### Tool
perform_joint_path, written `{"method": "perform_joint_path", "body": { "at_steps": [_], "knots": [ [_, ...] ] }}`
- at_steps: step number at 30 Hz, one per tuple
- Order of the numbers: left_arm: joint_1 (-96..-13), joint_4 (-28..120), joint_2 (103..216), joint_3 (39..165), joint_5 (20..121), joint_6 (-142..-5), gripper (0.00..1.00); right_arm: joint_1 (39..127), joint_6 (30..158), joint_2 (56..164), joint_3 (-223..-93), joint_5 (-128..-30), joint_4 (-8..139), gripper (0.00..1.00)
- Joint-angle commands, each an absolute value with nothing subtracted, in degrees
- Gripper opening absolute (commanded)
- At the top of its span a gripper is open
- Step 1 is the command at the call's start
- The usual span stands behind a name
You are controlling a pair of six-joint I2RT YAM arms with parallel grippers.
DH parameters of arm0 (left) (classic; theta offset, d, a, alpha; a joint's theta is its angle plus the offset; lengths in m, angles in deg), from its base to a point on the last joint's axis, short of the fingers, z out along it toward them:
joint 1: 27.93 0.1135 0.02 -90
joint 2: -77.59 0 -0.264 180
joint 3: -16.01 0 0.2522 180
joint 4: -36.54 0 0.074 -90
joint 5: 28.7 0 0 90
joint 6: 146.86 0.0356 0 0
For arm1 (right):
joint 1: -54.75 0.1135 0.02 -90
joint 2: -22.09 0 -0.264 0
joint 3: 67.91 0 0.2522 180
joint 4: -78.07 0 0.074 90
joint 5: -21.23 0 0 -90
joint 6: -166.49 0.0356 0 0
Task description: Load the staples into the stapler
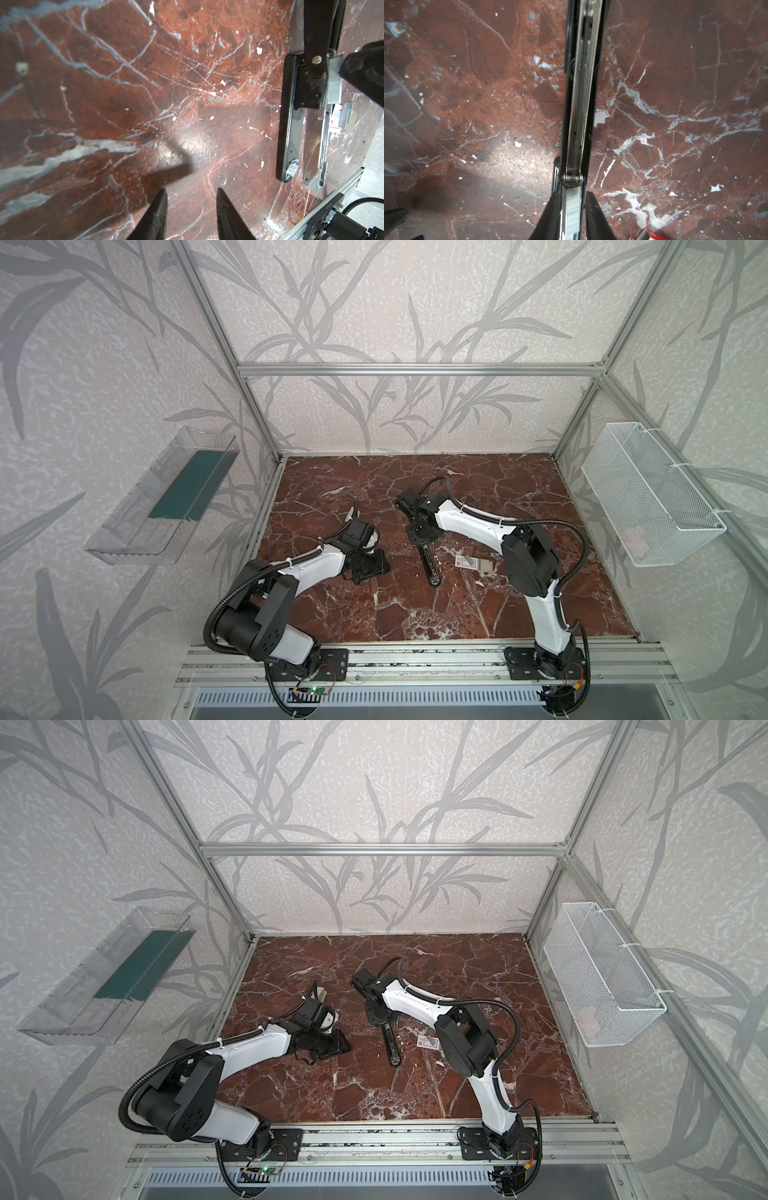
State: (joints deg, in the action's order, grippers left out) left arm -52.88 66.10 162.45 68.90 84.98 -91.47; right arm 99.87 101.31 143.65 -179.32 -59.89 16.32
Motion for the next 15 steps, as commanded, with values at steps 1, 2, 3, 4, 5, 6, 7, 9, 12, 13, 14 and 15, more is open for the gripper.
{"method": "perform_joint_path", "body": {
  "at_steps": [1, 2, 3, 4, 5, 6, 7, 9, 12, 13, 14, 15],
  "knots": [
    [-52.54, 66.38, 162.49, 68.53, 84.59, -91.31, 0.41, 99.53, 100.75, 145.28, -180.63, -60.50, 16.03, 0.25],
    [-52.54, 66.39, 162.41, 68.53, 84.59, -91.25, 0.41, 99.56, 100.75, 145.48, -180.76, -60.51, 15.97, 0.25],
    [-52.54, 66.46, 162.41, 68.48, 84.59, -91.23, 0.41, 99.48, 100.75, 145.70, -180.80, -60.47, 15.95, 0.24],
    [-52.54, 66.48, 162.36, 68.53, 84.60, -91.23, 0.41, 99.48, 100.75, 145.83, -180.81, -60.51, 16.09, 0.25],
    [-52.54, 66.48, 162.30, 68.53, 84.59, -91.23, 0.41, 99.40, 100.75, 146.00, -180.86, -60.59, 16.09, 0.25],
    [-52.54, 66.48, 162.31, 68.53, 84.50, -91.25, 0.41, 99.40, 100.75, 146.06, -180.97, -60.73, 16.05, 0.25],
    [-52.54, 66.47, 162.26, 68.51, 84.54, -91.30, 0.41, 99.33, 100.75, 146.10, -180.91, -60.69, 16.19, 0.26],
    [-52.53, 66.48, 162.30, 68.53, 84.58, -91.23, 0.41, 99.24, 100.83, 146.15, -180.89, -61.01, 16.36, 0.25],
    [-52.54, 66.56, 162.33, 68.53, 84.48, -91.23, 0.41, 99.22, 100.85, 146.07, -180.73, -61.47, 16.51, 0.22],
    [-52.54, 66.54, 162.34, 68.53, 84.50, -91.23, 0.41, 99.19, 100.84, 146.04, -180.67, -61.48, 16.50, 0.20],
    [-52.54, 66.56, 162.39, 68.51, 84.50, -91.27, 0.41, 99.21, 100.84, 145.94, -180.56, -61.56, 16.49, 0.19],
    [-52.54, 66.56, 162.38, 68.53, 84.51, -91.25, 0.41, 99.14, 100.84, 145.85, -180.55, -61.62, 16.51, 0.18]
  ]
}}
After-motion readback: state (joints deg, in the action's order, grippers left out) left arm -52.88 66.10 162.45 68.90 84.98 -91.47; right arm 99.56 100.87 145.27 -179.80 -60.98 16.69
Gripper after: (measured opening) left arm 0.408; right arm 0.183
